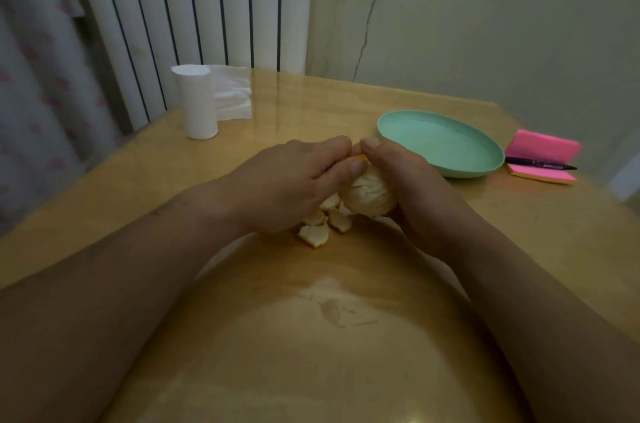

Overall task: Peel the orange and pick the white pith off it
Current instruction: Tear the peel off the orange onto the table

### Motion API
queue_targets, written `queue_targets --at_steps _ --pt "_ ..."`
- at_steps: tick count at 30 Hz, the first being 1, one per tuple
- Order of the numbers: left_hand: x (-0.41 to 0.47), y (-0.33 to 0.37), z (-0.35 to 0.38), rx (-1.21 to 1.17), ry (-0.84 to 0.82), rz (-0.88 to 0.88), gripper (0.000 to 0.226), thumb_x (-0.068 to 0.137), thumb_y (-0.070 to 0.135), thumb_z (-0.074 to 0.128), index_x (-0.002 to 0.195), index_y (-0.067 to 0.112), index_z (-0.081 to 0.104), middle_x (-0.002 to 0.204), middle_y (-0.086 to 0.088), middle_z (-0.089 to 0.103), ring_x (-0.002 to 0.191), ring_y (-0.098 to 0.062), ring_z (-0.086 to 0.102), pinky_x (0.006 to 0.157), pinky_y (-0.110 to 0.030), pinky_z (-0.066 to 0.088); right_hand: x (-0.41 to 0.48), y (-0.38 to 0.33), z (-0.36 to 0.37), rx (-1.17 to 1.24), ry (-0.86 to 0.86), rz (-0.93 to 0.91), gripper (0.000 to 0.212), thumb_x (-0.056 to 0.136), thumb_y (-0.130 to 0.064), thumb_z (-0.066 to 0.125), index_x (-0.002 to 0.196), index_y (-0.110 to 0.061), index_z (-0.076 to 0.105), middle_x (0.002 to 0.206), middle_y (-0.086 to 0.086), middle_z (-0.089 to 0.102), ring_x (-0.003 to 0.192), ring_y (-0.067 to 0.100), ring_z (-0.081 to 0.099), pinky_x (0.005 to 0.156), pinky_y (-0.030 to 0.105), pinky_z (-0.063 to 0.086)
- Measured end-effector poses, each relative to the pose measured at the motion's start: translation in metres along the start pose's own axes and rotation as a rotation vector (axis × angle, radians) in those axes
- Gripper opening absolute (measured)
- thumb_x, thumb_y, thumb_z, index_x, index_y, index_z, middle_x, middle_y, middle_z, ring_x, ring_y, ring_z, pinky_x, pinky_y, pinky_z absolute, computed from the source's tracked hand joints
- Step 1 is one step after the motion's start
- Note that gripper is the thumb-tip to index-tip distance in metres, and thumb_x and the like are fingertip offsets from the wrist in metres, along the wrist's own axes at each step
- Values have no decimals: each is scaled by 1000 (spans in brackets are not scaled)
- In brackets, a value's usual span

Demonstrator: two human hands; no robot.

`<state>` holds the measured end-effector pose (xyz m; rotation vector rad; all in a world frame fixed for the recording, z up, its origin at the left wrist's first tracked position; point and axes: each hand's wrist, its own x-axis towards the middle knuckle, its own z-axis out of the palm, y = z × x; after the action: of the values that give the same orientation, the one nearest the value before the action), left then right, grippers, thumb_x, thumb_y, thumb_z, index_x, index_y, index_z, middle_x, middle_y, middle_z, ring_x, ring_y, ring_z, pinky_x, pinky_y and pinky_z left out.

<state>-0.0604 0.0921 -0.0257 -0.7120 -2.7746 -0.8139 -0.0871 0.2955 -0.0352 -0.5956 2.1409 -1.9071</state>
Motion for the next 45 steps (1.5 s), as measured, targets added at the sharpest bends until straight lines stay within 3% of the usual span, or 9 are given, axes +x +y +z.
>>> queue_targets --at_steps 8,16,20,22,25,29,36,40,45 --pt "2 2 9 -68 218 83 34 114 31 45 83 20 52 62 11 52 57 -8 52 54 -20 34 2 4 4 178 10 -37 43 106 -40 54 119 0 62 101 18 67 84 29 67 61 37 55" --pt "-1 15 4 -580 247 -65 41 117 27 38 85 6 54 61 -6 55 51 -18 49 52 -28 44 -2 -8 13 433 -12 -52 32 110 -33 44 115 -11 66 96 13 70 82 22 67 62 34 54" --pt "3 7 -7 -1111 230 -249 34 115 30 39 90 12 53 64 -3 49 54 -17 45 54 -29 41 -2 -10 4 583 15 -34 30 107 -36 49 118 -11 61 104 14 70 89 28 70 61 35 53" --pt "2 0 -15 -950 199 -264 35 115 31 41 93 9 60 66 -6 57 56 -18 50 54 -29 44 -1 -12 -3 587 33 -5 35 106 -39 49 113 -8 63 102 14 71 88 28 71 58 33 53" --pt "-2 3 -10 -344 55 -162 21 111 30 52 103 23 70 78 1 72 62 -10 60 56 -28 50 0 -9 -5 448 67 60 49 104 -46 51 117 0 64 101 18 71 87 27 72 55 33 53" --pt "-1 -2 -2 -35 45 -81 15 108 37 57 96 37 68 81 10 69 76 -8 64 73 -45 57 0 -4 -4 302 113 97 41 103 -51 56 110 -12 67 102 18 69 84 29 69 57 32 54" --pt "0 -4 -6 107 -50 -48 12 107 41 50 106 38 62 98 17 59 91 -3 56 82 -37 51 -1 -9 -1 281 108 128 34 105 -48 54 104 -17 70 91 11 72 69 21 71 56 30 57" --pt "-1 2 -4 -107 2 -89 18 106 51 49 108 37 61 94 12 66 83 -6 62 73 -34 55 1 -7 0 241 84 137 39 106 -50 52 107 -15 70 83 8 72 68 22 70 58 32 56" --pt "-2 5 -2 -131 -22 -42 40 92 71 47 105 35 55 91 10 67 79 -7 63 61 -26 53 1 0 0 -105 68 62 47 92 -68 58 112 -30 76 114 4 76 111 26 72 101 56 55"
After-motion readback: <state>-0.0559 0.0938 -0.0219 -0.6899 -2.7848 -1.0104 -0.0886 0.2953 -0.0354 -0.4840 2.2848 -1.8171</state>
